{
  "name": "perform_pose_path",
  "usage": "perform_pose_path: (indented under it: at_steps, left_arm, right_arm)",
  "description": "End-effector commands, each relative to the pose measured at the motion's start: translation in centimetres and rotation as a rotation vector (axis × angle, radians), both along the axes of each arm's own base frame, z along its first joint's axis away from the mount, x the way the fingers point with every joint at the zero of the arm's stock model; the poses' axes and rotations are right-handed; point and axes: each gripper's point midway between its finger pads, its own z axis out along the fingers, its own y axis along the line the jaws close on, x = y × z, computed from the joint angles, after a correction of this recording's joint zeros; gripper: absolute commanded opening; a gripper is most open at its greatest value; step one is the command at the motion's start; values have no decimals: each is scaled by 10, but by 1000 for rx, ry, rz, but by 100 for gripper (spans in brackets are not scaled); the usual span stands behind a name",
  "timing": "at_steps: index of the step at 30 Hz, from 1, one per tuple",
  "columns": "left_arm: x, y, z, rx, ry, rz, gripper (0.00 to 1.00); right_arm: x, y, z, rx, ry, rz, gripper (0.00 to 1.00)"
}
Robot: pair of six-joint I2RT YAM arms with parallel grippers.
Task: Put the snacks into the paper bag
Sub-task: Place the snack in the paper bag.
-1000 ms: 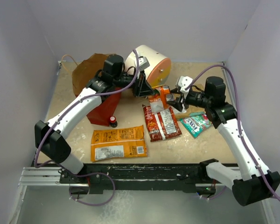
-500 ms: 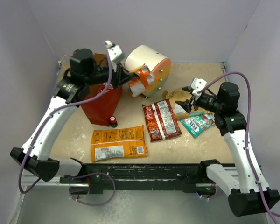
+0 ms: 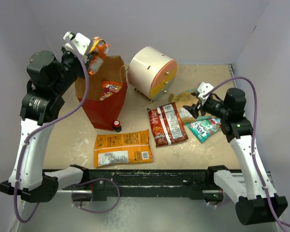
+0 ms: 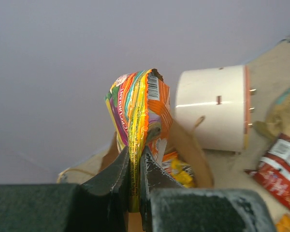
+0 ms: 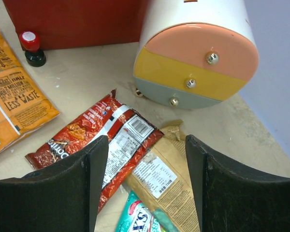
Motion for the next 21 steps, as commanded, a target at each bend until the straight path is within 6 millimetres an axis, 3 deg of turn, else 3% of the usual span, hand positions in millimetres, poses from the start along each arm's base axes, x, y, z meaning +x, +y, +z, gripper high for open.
perform_pose_path:
  at_steps: [1, 4, 9, 17, 21]
  left_arm:
    - [29, 36, -2, 99, -56, 209, 9]
    - [44, 34, -22, 123, -10, 216, 9]
    - [66, 32, -72, 204, 139, 224, 9]
    - [75, 19, -155, 243, 378, 151, 10]
    - [76, 16, -182, 184, 457, 122, 10]
  right_arm:
    - [5, -4, 13, 2, -68, -30, 68]
    - [5, -5, 14, 1, -73, -36, 68]
    - [3, -5, 15, 1, -81, -35, 68]
    - [4, -4, 10, 1, -68, -28, 69]
    - [4, -4, 8, 0, -67, -30, 70]
